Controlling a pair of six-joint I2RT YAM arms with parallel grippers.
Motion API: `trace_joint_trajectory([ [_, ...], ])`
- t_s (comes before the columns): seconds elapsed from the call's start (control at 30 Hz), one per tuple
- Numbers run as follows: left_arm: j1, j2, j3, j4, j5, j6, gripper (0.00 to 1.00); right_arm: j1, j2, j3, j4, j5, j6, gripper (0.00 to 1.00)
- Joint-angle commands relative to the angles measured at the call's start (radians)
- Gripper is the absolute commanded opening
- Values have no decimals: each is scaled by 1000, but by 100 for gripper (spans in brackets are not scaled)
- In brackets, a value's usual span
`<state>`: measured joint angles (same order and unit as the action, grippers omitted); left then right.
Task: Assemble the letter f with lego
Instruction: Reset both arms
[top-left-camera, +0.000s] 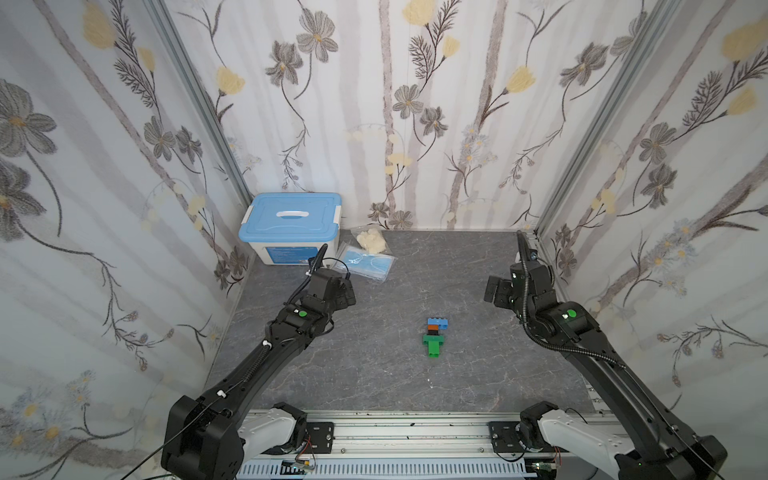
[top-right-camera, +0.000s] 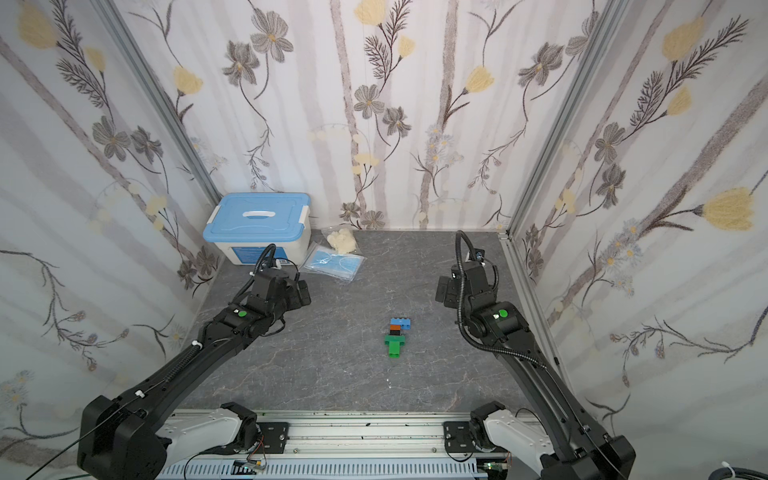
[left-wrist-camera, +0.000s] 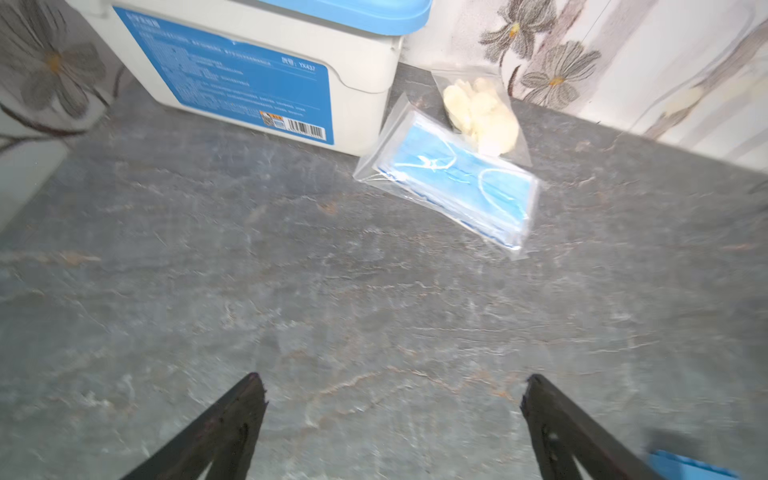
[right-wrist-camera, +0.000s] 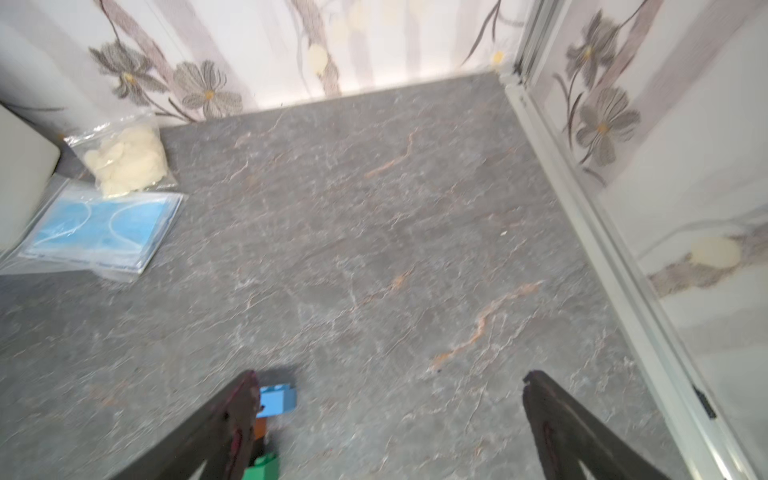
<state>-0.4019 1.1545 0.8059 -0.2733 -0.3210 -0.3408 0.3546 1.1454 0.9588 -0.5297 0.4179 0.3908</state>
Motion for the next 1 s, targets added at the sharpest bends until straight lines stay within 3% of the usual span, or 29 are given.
trace_joint_trajectory([
  [0.0, 67, -30, -104, 230, -178, 240, 100, -32, -46, -166, 413, 77, -274, 100],
  [0.1, 192, -89, -278, 482, -96, 230, 100, -70, -25, -264, 549, 61, -348, 100],
  [0.17, 224, -80, -352, 612, -121, 250, 100, -111, 5, -295, 598, 15, -330, 100],
  [0.23, 236, -33, -462, 861, -134, 302, 100, -152, 24, -355, 708, -18, -320, 100],
  [0.33, 276, 111, -524, 1121, -105, 328, 100, -216, 77, -425, 859, -98, -287, 100],
  [0.43, 326, 337, -477, 1258, -110, 286, 100, -244, 132, -453, 942, -141, -329, 100],
  [0.5, 345, 366, -409, 1125, 93, 322, 100, -255, 151, -477, 1007, -172, -354, 100],
  [0.53, 356, 419, -432, 1226, 116, 323, 100, -265, 166, -487, 1042, -186, -357, 99],
  [0.6, 397, 392, -459, 1223, 117, 258, 100, -298, 221, -510, 1113, -226, -332, 100],
  [0.63, 396, 415, -455, 1266, 150, 281, 100, -308, 251, -511, 1154, -231, -326, 100],
  [0.67, 394, 394, -434, 1187, 162, 280, 100, -309, 262, -501, 1130, -240, -328, 100],
  [0.77, 394, 397, -431, 1185, 164, 283, 100, -312, 338, -554, 1300, -305, -353, 100],
  [0.97, 387, 404, -426, 1184, 152, 292, 100, -281, 331, -548, 1277, -239, -366, 100],
])
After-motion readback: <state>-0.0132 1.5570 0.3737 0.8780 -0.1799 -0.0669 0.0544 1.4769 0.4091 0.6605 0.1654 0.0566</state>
